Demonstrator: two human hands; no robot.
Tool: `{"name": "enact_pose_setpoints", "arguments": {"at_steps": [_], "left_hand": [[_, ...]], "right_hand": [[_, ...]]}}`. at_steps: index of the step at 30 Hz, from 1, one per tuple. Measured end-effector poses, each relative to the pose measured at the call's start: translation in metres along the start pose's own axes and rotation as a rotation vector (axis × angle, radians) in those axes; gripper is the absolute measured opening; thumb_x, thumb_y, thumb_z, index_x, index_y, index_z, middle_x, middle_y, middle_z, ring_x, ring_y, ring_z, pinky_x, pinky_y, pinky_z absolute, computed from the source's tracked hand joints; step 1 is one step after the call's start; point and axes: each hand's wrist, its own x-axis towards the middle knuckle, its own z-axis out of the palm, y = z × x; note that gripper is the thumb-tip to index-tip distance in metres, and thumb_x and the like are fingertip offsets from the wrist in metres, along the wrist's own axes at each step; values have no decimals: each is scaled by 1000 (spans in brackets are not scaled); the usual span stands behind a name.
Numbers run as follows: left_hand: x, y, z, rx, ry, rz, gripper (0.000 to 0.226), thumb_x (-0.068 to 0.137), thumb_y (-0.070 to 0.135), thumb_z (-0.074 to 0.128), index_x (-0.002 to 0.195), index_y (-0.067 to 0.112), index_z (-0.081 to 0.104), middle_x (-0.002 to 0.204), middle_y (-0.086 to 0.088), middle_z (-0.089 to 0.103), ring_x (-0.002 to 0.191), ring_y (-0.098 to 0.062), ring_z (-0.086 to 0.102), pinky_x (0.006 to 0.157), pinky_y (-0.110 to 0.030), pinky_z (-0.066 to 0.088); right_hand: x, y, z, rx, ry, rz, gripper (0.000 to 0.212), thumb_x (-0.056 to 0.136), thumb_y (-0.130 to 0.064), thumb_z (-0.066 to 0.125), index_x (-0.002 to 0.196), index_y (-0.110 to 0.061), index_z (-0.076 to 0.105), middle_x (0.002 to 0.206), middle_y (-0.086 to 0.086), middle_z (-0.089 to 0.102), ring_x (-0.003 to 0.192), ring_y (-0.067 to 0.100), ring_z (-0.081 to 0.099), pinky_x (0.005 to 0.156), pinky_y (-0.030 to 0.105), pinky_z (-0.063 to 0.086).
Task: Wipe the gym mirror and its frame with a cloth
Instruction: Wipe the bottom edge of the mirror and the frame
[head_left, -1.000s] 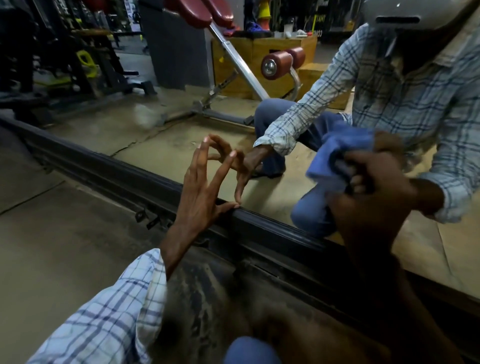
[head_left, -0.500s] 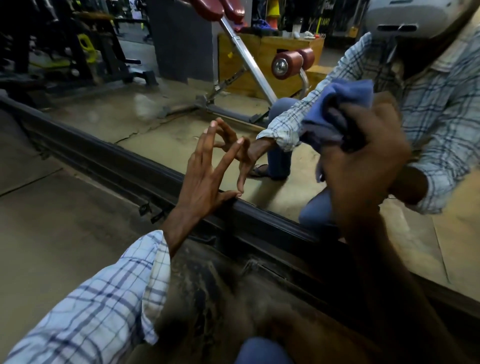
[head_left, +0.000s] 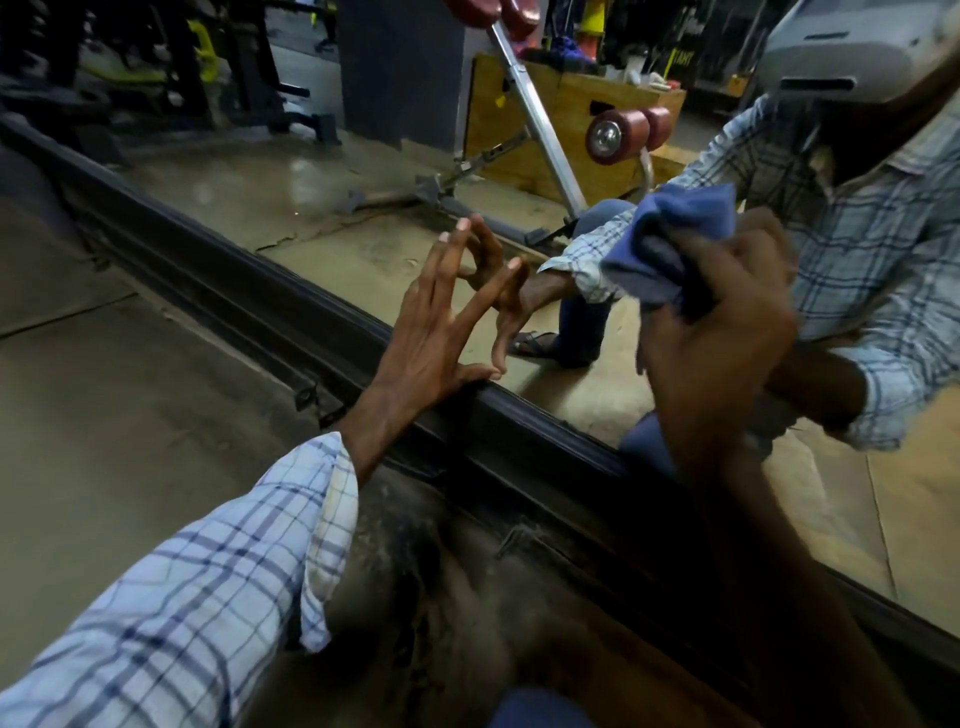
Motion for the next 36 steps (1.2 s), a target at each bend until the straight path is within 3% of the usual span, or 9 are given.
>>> {"name": "enact_pose_setpoints", "arguments": {"at_steps": [2, 4, 7, 14, 17, 21, 23, 29, 36], "left_hand": [[-3, -13, 0, -3, 14, -48, 135, 64, 48, 95, 165, 32, 7, 169, -15, -14, 157, -40, -8, 119, -59, 21], [-8, -30, -2, 28, 4, -81, 135, 65, 45, 95, 166, 33, 5, 169, -18, -14, 158, -40, -7, 116, -62, 30], [-14, -52, -5, 38, -29, -129, 136, 66, 47, 94, 166, 33, 3, 170, -20, -15, 158, -41, -5, 114, -64, 38], [-7, -71, -11, -102, -42, -265, 140, 63, 49, 96, 166, 34, 3, 169, -16, -24, 158, -40, -9, 117, -62, 31], [-5, -75, -10, -126, -35, -251, 140, 63, 46, 96, 165, 35, 1, 169, -16, -23, 158, -40, -8, 117, -64, 34], [-5, -83, -9, -125, -28, -222, 141, 65, 40, 96, 162, 42, -6, 169, -16, -22, 158, -40, -7, 116, -62, 33], [-4, -89, -9, -128, -26, -196, 138, 67, 39, 96, 164, 40, -2, 169, -16, -22, 158, -40, -7, 116, -62, 33], [-2, -114, -6, -130, 19, -129, 136, 66, 49, 93, 164, 36, 0, 171, -20, -15, 158, -40, -6, 120, -60, 25], [1, -165, -7, -150, 37, -88, 133, 65, 53, 92, 165, 40, 6, 171, -19, -16, 159, -39, -9, 121, -64, 28]], "right_hand": [[-31, -5, 24, 45, -183, -66, 36, 81, -1, 64, 116, -5, 72, 117, 19, 66, 106, 25, 57, 99, 10, 38], [-84, -6, 54, 33, -510, -174, 32, 85, -5, 62, 116, -9, 71, 116, 13, 66, 94, 24, 62, 82, 35, 55], [-113, -5, 73, -4, -719, -116, 36, 84, -3, 67, 118, -11, 71, 112, 7, 64, 85, 29, 67, 65, 44, 58], [2, -39, 54, 41, -102, -77, 35, 78, 6, 70, 112, -1, 71, 101, 20, 64, 96, 20, 49, 92, -1, 25], [-30, -46, 78, 47, -309, -145, 39, 77, 7, 68, 114, -4, 70, 112, 16, 66, 108, 20, 54, 102, 2, 22], [-101, -35, 111, -71, -811, -251, 35, 92, -8, 64, 127, -13, 68, 125, 4, 62, 105, 20, 65, 89, 26, 53], [-90, -40, 112, -95, -762, -205, 41, 85, -3, 69, 125, -12, 69, 123, 8, 63, 98, 26, 65, 84, 35, 56], [-5, -78, 106, 7, -111, -87, 40, 76, 5, 68, 116, -4, 71, 108, 18, 65, 100, 13, 49, 89, 0, 26], [-100, -76, 172, -133, -699, -250, 40, 79, -13, 59, 117, -15, 72, 114, 5, 67, 90, 30, 70, 65, 34, 54]]}}
